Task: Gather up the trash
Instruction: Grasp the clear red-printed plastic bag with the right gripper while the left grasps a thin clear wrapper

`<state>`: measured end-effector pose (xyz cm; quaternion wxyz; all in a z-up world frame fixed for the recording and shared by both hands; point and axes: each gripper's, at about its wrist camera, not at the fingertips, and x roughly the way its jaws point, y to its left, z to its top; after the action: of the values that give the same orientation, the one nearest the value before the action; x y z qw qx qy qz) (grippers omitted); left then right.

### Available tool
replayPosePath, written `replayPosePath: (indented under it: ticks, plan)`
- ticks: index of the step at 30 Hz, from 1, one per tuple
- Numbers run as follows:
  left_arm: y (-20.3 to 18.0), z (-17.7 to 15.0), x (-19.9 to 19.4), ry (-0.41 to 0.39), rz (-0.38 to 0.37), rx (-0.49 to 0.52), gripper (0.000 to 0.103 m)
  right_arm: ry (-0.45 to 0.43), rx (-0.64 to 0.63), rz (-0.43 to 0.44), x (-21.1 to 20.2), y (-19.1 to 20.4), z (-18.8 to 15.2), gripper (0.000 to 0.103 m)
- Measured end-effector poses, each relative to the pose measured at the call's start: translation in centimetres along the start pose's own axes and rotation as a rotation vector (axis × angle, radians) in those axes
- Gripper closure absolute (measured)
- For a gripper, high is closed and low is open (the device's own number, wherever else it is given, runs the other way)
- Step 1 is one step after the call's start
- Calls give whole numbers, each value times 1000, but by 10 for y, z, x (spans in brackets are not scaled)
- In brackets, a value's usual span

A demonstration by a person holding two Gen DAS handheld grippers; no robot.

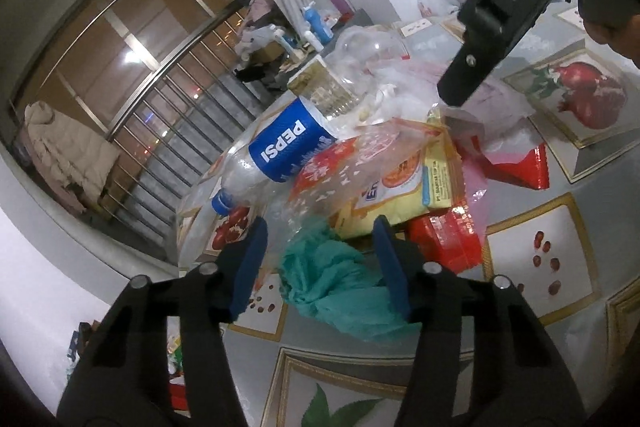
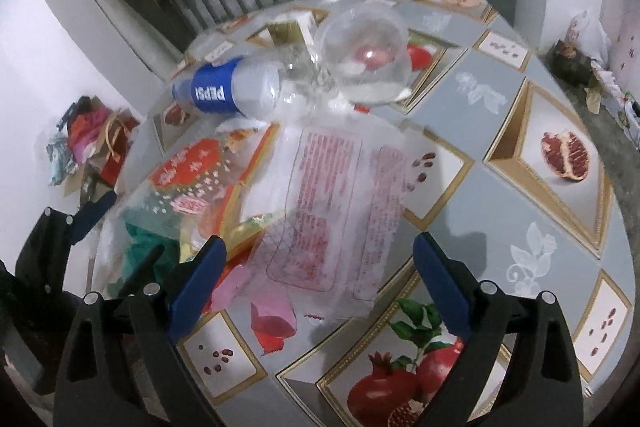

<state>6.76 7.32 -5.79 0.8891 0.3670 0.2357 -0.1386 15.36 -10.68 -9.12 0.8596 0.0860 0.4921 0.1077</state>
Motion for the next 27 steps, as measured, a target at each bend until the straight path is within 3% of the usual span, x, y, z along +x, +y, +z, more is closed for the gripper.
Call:
replayPosePath:
  ticks: [9,16,27]
  plan:
    - [2,5,3,25,-5,6,66,37,45,46,14,-9,1,11]
    - [4,9,6,30,2,3,79,53,95,91,13,-19,-3,32]
    - [4,16,-2,-1,14,6,101,21,151,150,-1,-30,-7,44]
